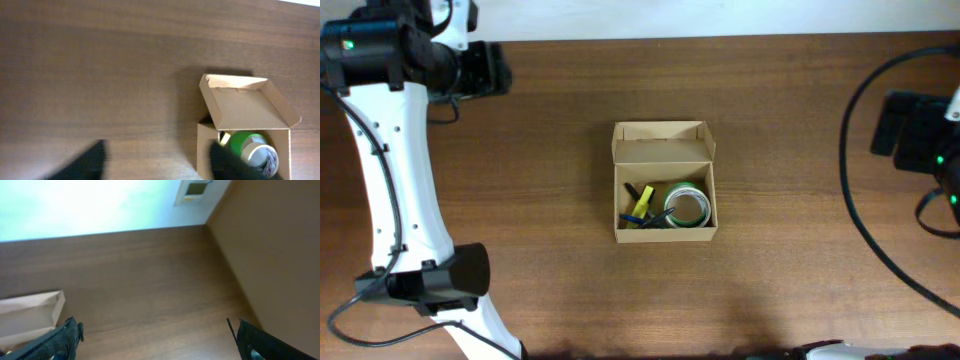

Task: Pack container
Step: 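Lift the left gripper away and bring both grippers toward the box, then move both grippers to the box's lid flaps on either side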

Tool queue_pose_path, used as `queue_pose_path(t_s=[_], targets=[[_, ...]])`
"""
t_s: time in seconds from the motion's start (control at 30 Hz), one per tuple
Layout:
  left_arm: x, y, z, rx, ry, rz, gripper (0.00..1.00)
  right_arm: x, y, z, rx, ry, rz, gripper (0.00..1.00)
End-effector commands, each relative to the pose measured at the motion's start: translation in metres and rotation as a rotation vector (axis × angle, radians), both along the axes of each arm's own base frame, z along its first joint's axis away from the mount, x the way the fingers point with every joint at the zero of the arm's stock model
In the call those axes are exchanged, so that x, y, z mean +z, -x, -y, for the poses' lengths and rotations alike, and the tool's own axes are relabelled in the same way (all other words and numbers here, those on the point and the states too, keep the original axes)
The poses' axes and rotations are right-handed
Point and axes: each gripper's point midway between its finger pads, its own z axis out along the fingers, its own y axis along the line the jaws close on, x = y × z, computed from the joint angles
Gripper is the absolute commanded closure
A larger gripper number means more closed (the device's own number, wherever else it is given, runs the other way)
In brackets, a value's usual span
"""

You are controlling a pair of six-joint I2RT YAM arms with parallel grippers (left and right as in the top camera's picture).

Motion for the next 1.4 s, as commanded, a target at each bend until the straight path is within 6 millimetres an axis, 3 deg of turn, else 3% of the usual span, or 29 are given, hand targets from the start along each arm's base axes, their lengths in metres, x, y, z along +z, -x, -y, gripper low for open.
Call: queue_pose_path(t_s=[0.0,0.03,0.07,0.1,0.17,0.23,0.47,0.73,0.93,1.17,1.37], targets=[[-0.034,-0.004,-0.002,0.020,0.042,-0.116,0.70,-0.033,-0.026,-0.019,0.060,-0.062,-0.117,0.00],[-0.042,-0.004,-0.002,0.020,0.045,-0.143,0.82,-0.043,-0.032,-0.022,0.070,-0.069,-0.152,0.08],[-0.048,-0.005,-0.002,0.021,0.046,-0.162,0.93,-0.053,-0.038,-0.026,0.078,-0.074,-0.188,0.22],[-0.056,-0.007,-0.002,0.020,0.049,-0.181,0.98,-0.066,-0.045,-0.029,0.087,-0.080,-0.233,0.39],[-0.069,-0.010,-0.002,0.020,0.051,-0.213,0.98,-0.089,-0.055,-0.034,0.093,-0.083,-0.314,0.75],[-0.080,-0.014,-0.002,0.021,0.053,-0.235,0.98,-0.113,-0.064,-0.036,0.091,-0.078,-0.397,0.96],[-0.122,-0.027,-0.002,0.015,0.068,-0.299,0.98,-0.193,-0.083,-0.041,0.079,-0.059,-0.663,0.96],[-0.183,-0.033,0.022,-0.028,0.221,-0.385,0.98,-0.255,-0.098,-0.055,0.143,-0.274,-0.852,0.96],[-0.218,-0.042,0.043,-0.060,0.364,-0.413,0.98,-0.277,-0.105,-0.048,0.161,-0.490,-0.899,0.96],[-0.241,-0.058,0.064,-0.086,0.510,-0.408,0.98,-0.290,-0.110,-0.032,0.117,-0.675,-0.905,0.96],[-0.255,-0.062,0.081,-0.105,0.570,-0.421,0.98,-0.307,-0.115,-0.031,0.104,-0.761,-0.939,0.96]])
